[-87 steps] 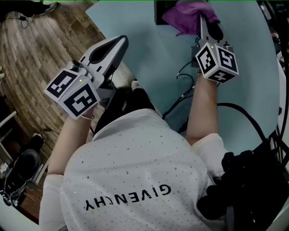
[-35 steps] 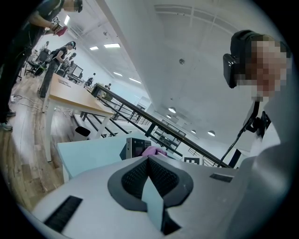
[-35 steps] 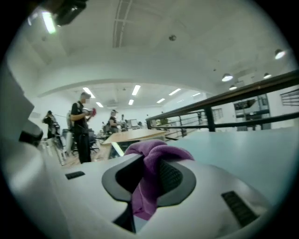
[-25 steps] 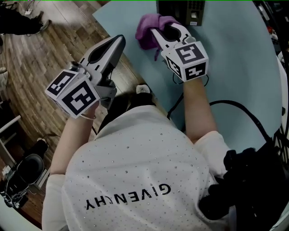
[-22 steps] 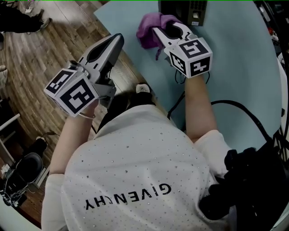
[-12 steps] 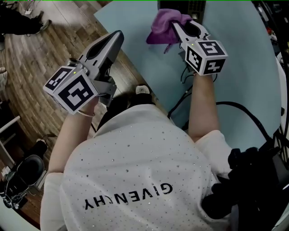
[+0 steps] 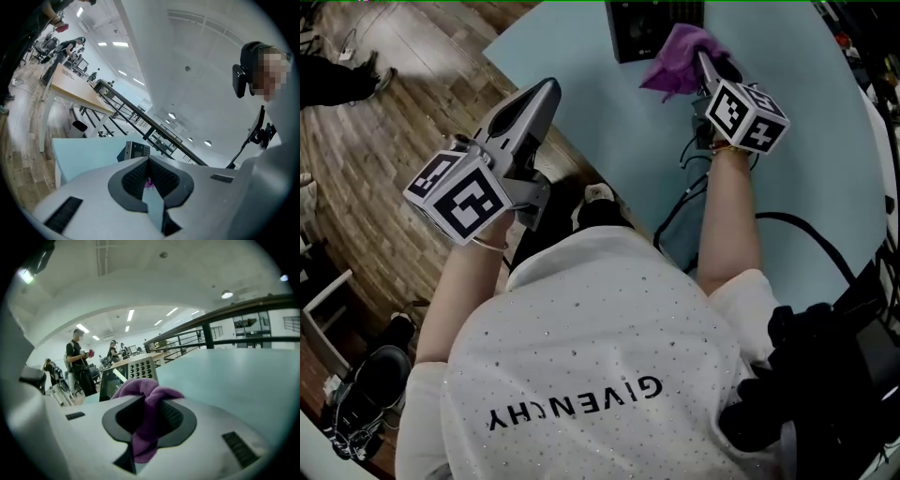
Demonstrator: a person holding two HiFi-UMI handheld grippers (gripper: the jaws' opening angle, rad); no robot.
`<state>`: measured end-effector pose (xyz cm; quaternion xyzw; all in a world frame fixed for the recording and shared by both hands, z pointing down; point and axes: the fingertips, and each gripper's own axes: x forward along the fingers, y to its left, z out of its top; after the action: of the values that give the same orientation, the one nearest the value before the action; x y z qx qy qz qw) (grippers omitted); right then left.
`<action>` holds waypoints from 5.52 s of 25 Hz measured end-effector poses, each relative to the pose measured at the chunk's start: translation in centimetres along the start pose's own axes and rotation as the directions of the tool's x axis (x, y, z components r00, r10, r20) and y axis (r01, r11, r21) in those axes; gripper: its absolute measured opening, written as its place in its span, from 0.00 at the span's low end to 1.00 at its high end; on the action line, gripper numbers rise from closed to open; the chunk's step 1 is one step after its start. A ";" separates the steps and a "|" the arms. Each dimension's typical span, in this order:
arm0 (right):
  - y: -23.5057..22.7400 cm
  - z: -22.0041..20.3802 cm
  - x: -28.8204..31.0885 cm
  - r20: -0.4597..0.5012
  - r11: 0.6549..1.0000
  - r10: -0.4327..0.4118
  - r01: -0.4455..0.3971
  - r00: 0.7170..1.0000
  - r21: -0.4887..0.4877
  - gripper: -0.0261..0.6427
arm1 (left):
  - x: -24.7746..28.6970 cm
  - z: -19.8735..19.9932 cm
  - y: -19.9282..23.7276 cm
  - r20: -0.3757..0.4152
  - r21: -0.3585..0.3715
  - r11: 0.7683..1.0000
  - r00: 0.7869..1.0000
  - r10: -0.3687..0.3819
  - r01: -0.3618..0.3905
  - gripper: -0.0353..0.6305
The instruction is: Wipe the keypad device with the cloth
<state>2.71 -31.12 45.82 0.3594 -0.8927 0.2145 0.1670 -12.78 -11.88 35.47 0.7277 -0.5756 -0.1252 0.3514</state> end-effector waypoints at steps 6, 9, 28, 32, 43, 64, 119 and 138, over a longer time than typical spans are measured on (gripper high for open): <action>-2.6 -0.1 -2.1 0.010 0.973 -0.112 0.107 0.994 0.202 0.15 | 0.5 1.4 4.2 0.045 -0.058 0.998 0.999 0.003 -0.001 0.06; -2.3 1.4 -3.3 0.051 0.979 -0.115 0.104 0.992 0.178 0.15 | 2.2 1.1 6.4 0.008 0.027 1.000 1.000 -0.013 0.013 0.06; 16.8 4.7 6.1 -0.158 0.986 0.164 -0.162 0.974 0.023 0.15 | 7.4 4.4 12.0 -0.217 0.029 0.960 0.939 -0.265 0.278 0.06; 16.2 3.2 5.9 -0.185 0.994 0.111 -0.111 0.976 0.012 0.15 | 8.1 4.2 12.1 -0.264 0.002 0.952 0.918 -0.296 0.307 0.06; 15.4 -2.3 4.6 -0.241 0.994 0.096 -0.106 0.966 -0.027 0.15 | 9.8 4.9 11.1 -0.276 -0.022 0.931 0.893 -0.356 0.365 0.06; 19.8 14.4 6.9 -0.146 0.864 0.175 -0.223 0.974 -0.452 0.15 | 4.8 8.0 14.8 -0.172 -0.029 0.967 0.951 -0.255 0.254 0.06; -2.7 0.8 -1.0 -0.172 0.771 -0.454 0.482 0.874 0.416 0.16 | 2.5 10.8 19.0 -0.056 -0.092 0.972 0.973 -0.223 0.217 0.06; 0.5 7.6 -4.9 0.136 0.864 -0.421 0.351 0.897 0.361 0.15 | 1.5 10.6 17.6 -0.073 -0.086 0.978 0.977 -0.199 0.192 0.06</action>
<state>4.63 -31.84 36.98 0.5748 -0.7664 0.2825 0.0494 -31.72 -18.73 39.73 0.7710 -0.4811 -0.1520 0.3886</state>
